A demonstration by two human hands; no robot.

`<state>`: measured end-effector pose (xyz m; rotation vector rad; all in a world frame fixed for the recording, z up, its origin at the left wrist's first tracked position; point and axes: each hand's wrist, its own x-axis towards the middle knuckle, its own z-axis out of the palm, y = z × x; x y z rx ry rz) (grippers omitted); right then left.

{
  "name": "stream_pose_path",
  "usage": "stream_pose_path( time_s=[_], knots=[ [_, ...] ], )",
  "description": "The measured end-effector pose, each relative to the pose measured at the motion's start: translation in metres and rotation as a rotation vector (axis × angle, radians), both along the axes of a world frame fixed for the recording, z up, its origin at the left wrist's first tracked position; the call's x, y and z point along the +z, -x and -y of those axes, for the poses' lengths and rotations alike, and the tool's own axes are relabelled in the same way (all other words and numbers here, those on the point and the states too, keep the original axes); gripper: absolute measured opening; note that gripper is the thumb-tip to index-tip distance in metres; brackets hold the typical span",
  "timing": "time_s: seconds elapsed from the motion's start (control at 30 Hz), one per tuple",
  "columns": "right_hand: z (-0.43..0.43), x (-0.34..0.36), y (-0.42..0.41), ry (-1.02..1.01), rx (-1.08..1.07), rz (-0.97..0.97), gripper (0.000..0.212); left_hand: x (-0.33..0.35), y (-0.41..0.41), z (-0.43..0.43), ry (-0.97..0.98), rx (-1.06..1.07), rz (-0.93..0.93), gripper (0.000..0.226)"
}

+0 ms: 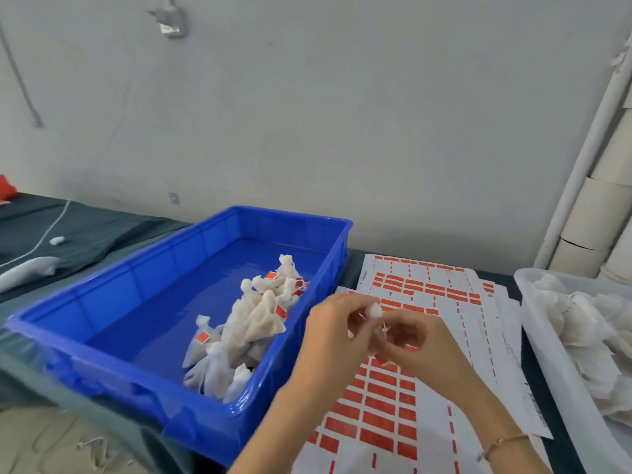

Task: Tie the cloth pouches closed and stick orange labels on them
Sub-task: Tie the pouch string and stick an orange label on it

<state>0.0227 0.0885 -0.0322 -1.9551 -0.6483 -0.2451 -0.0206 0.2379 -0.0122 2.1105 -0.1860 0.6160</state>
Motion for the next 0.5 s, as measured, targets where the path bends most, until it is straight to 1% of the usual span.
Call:
stream_pose_path(
  time_s=[0.07,0.13,0.2,0.27,0.37,0.4,0.5],
  knots=[
    [-0.021,0.02,0.007,-0.035,0.114,0.008,0.021,0.024,0.016,-0.024,-0.06,0.001,0.04,0.021],
    [-0.044,0.036,0.011,-0.03,0.224,0.007,0.021,0.044,0.029,-0.051,-0.067,0.032,0.062,0.019],
    [-0.07,0.048,0.011,0.006,0.261,0.02,0.017,0.057,0.036,-0.08,-0.064,0.083,0.042,0.016],
    [-0.098,0.055,0.008,0.013,0.236,0.049,0.017,0.065,0.038,-0.109,-0.117,0.133,-0.042,0.012],
    [-0.136,0.06,-0.002,0.013,0.164,0.091,0.031,0.063,0.029,-0.143,-0.181,0.183,-0.165,0.014],
    [-0.147,0.06,-0.006,0.035,0.154,0.096,0.033,0.061,0.024,-0.151,-0.186,0.204,-0.172,0.014],
    [-0.17,0.056,-0.019,0.104,0.125,0.107,0.032,0.054,0.006,-0.167,-0.206,0.28,-0.153,0.015]
  ],
)
